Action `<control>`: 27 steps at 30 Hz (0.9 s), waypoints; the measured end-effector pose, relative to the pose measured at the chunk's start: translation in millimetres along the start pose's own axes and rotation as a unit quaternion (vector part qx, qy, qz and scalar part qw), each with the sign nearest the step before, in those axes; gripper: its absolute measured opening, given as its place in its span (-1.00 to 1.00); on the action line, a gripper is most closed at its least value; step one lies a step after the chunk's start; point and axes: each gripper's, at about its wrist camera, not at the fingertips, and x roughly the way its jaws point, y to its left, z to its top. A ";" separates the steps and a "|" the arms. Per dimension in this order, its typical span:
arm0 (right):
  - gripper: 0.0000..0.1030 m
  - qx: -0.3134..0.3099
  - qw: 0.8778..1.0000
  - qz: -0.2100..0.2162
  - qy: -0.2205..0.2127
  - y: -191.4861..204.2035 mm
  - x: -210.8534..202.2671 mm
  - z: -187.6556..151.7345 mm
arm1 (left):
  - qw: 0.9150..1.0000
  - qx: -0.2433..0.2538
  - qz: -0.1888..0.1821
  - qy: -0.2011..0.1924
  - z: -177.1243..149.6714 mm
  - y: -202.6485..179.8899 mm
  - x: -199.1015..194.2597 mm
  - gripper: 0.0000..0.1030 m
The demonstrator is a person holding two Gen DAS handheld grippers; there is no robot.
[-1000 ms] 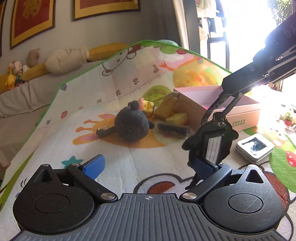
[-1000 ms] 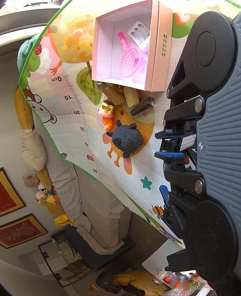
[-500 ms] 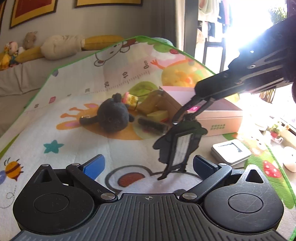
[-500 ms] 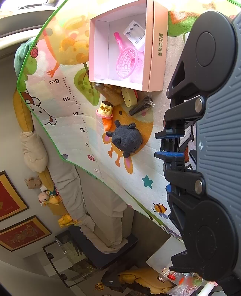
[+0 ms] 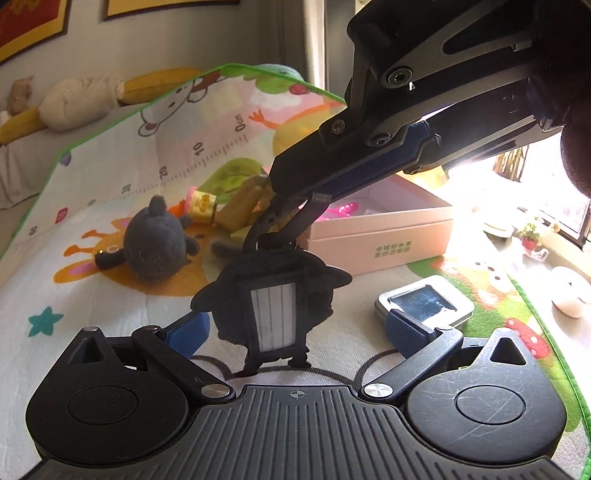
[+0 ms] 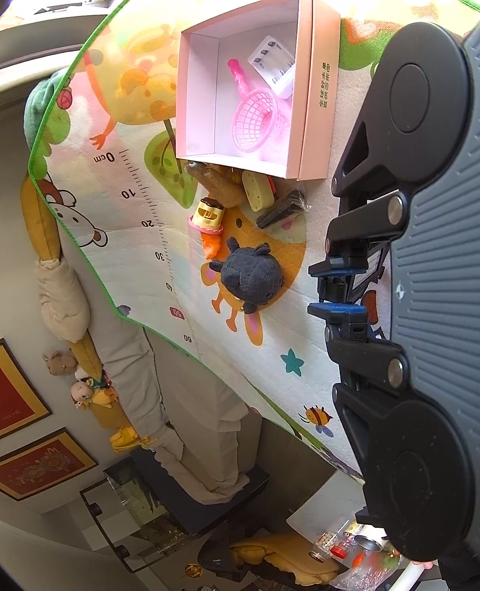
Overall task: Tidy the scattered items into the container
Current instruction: 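Bring the black tag in the right tool toward the left tool's fingers, then grasp the black tag with the left tool while the right tool releases it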
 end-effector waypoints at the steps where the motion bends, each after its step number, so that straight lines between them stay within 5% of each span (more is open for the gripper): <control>1: -0.73 0.001 1.000 0.000 -0.001 -0.7 -0.2 0.3 | 1.000 0.006 -0.007 -0.003 -0.1 0.9 2.6 1.00; 13: -0.72 0.019 1.000 0.002 -0.001 -9.7 -0.1 2.1 | 0.998 0.053 0.030 -0.022 2.0 -9.6 26.8 0.99; 16: -0.72 0.022 1.000 0.000 -0.003 -12.4 -1.5 1.6 | 0.996 0.067 0.049 -0.022 2.4 -10.1 27.1 0.52; 23: -0.71 0.024 1.000 0.001 -0.011 -16.1 -4.2 -0.9 | 0.997 0.068 0.037 -0.016 4.9 -5.7 16.5 0.52; 26: -0.35 0.012 0.999 -0.018 -0.039 -17.8 -14.6 -5.3 | 0.998 0.058 0.023 -0.009 2.8 -4.3 3.9 0.51; 27: -0.06 0.006 0.998 -0.031 -0.053 -19.6 -19.9 -8.5 | 0.998 0.053 0.018 -0.006 1.4 -3.6 -0.9 0.51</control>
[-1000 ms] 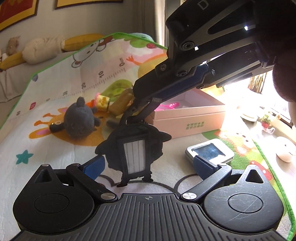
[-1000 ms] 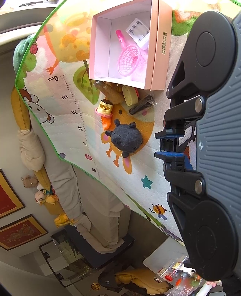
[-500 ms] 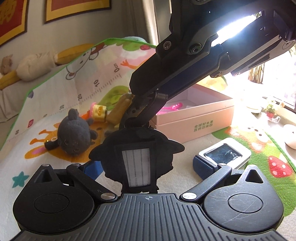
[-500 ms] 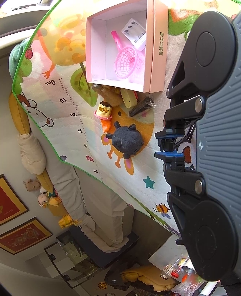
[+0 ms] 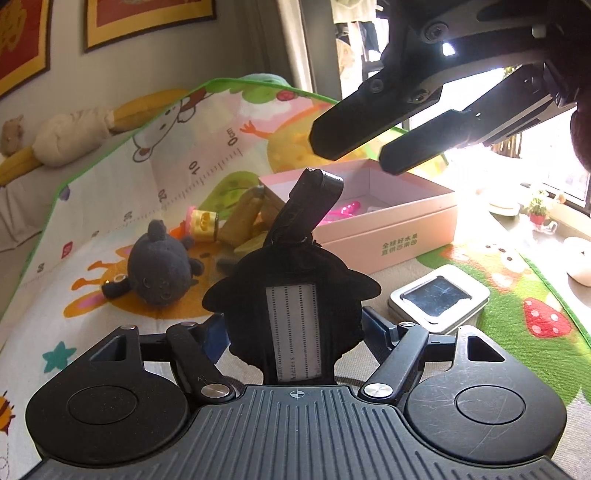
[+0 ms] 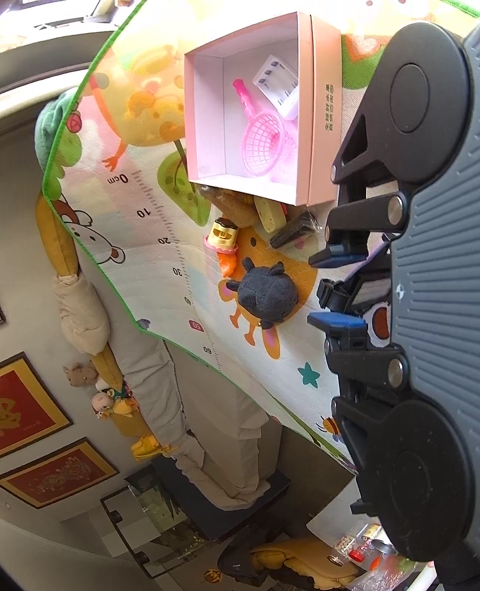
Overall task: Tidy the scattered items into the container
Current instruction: 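Grasp the black tag with the left tool while the right tool releases it, then move the right tool to the silver tin while the left tool holds the tag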
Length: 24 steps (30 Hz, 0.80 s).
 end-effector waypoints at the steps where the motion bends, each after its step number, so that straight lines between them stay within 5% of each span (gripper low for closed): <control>1: 0.25 -0.009 1.000 -0.019 -0.017 -3.4 -6.8 -4.3 | 1.000 -0.006 -0.006 0.004 -2.1 0.8 -5.5 0.51; 4: 0.73 -0.038 0.995 -0.082 -0.051 -15.5 -22.5 -23.8 | 1.000 -0.015 -0.014 0.010 -10.2 1.3 -18.6 0.50; 6: 0.92 -0.058 0.989 -0.125 -0.050 -25.8 -26.2 -43.8 | 1.000 -0.021 -0.014 0.012 -15.0 1.8 -23.7 -0.05; 7: 0.94 -0.067 0.986 -0.146 -0.040 -31.6 -24.9 -54.8 | 1.000 -0.023 -0.011 0.014 -16.9 2.2 -25.0 -0.20; 11: 0.94 -0.060 0.984 -0.168 0.019 -48.4 -10.3 -84.9 | 0.999 -0.030 -0.005 0.027 -22.4 6.0 -24.4 -0.17; 13: 0.94 -0.044 0.985 -0.161 0.035 -52.6 -1.5 -89.7 | 0.999 -0.027 -0.002 0.039 -23.8 6.2 -22.4 -0.08; 17: 0.94 -0.055 0.984 -0.168 0.030 -45.7 13.0 -93.2 | 0.999 -0.008 -0.007 0.050 -26.3 5.2 -26.2 0.62; 19: 0.94 -0.071 0.982 -0.172 0.026 -41.0 18.3 -96.0 | 0.998 0.008 -0.007 0.054 -27.2 5.1 -26.5 0.80; 24: 0.94 -0.084 0.980 -0.176 0.026 -37.3 22.8 -102.7 | 0.997 0.030 -0.015 0.073 -27.8 10.7 -21.2 0.85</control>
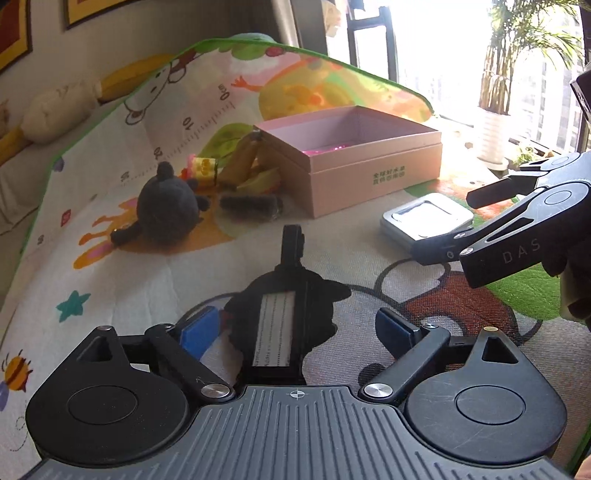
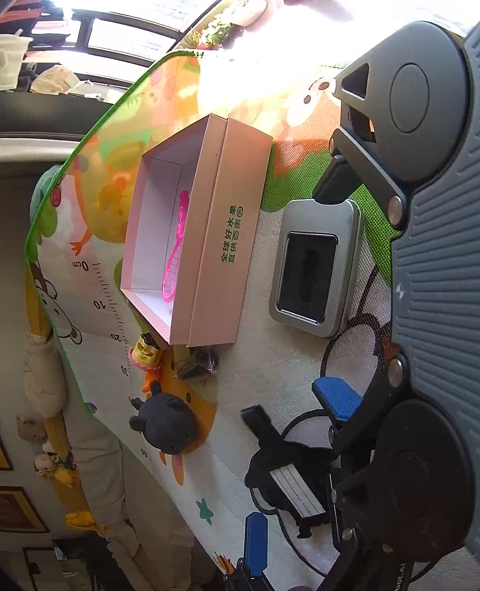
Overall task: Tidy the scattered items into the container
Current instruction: 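Move the right tool to the silver tin while the left tool holds the tag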
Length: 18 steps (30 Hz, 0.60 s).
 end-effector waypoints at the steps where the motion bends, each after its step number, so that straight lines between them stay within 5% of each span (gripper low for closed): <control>1: 0.93 0.007 1.000 0.011 -0.003 -1.6 -2.4 1.9 | 1.000 0.000 -0.003 0.002 -0.2 1.5 0.8 0.85; 3: 0.78 0.028 0.999 0.043 -0.014 -4.2 -9.5 11.4 | 1.000 -0.001 -0.006 0.004 -1.0 3.4 2.3 0.86; 6: 0.27 0.066 0.991 0.120 -0.002 0.1 -7.4 37.0 | 1.000 -0.006 -0.004 0.004 -2.8 4.7 2.5 0.86; 9: 0.26 0.108 0.977 0.179 0.033 11.1 14.3 57.1 | 1.000 -0.014 -0.005 -0.001 -5.9 7.4 -2.3 0.87; 12: 0.26 0.122 0.972 0.191 0.068 28.8 43.1 66.3 | 1.000 -0.023 -0.003 -0.007 -10.1 12.4 -8.6 0.88; 14: -0.01 0.117 0.973 0.181 0.085 38.6 57.4 67.4 | 1.000 -0.026 -0.002 -0.011 -12.0 15.9 -12.0 0.89; 15: -0.47 0.113 0.972 0.181 0.094 42.0 62.5 67.5 | 1.000 -0.027 -0.001 -0.014 -12.8 17.0 -13.4 0.89; 18: -0.67 0.105 0.974 0.184 0.084 45.2 56.0 71.3 | 0.999 -0.025 0.001 -0.022 -15.1 17.7 -15.4 0.90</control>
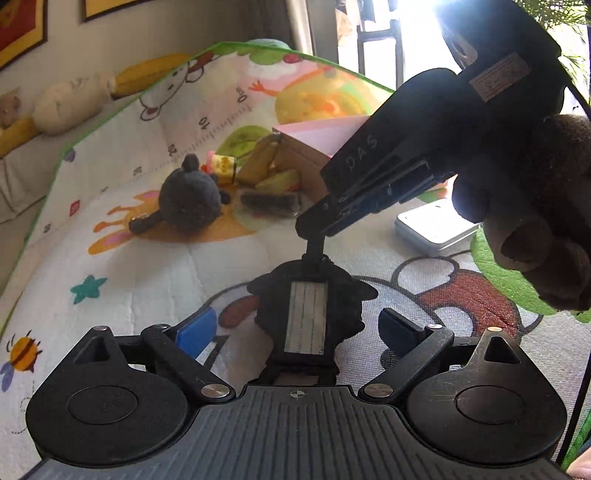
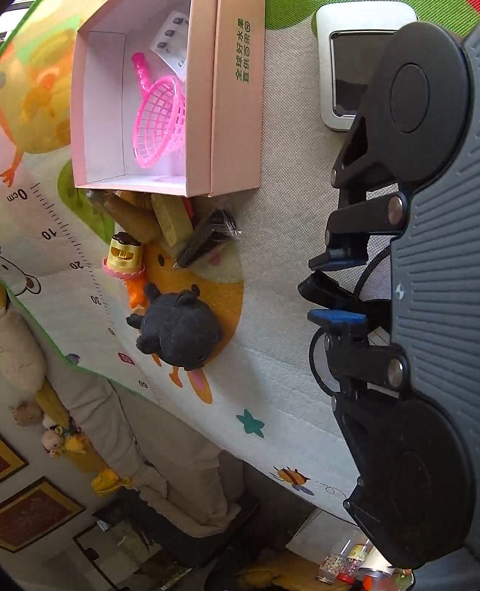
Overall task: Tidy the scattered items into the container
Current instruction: 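Move the right tool to the silver tin while the left tool holds the tag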
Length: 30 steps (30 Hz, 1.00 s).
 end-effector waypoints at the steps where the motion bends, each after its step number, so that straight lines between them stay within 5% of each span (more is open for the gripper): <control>1: -0.67 -0.010 1.000 0.001 -0.011 4.2 -6.9 0.4 | 1.000 0.002 0.000 -0.002 -0.3 -1.0 0.5 0.90; 6: -0.67 -0.064 0.996 0.017 -0.053 28.7 -48.0 2.1 | 1.000 0.021 -0.001 -0.009 0.3 -11.0 8.8 0.90; 19: -0.67 -0.097 0.992 0.049 -0.068 53.2 -79.7 -0.8 | 0.999 0.015 0.021 -0.025 2.5 -5.2 11.4 0.89; 23: -0.67 -0.100 0.991 0.052 -0.071 55.0 -84.0 -2.4 | 0.999 0.006 0.020 -0.030 6.1 -1.2 8.5 0.50; 29: -0.64 -0.096 0.991 0.048 -0.077 51.4 -88.7 -3.8 | 1.000 0.001 0.007 -0.024 9.3 -4.5 6.2 0.48; 30: -0.52 -0.091 0.991 0.045 -0.082 47.9 -91.2 -4.0 | 1.000 0.000 0.003 -0.023 9.7 -6.3 4.8 0.48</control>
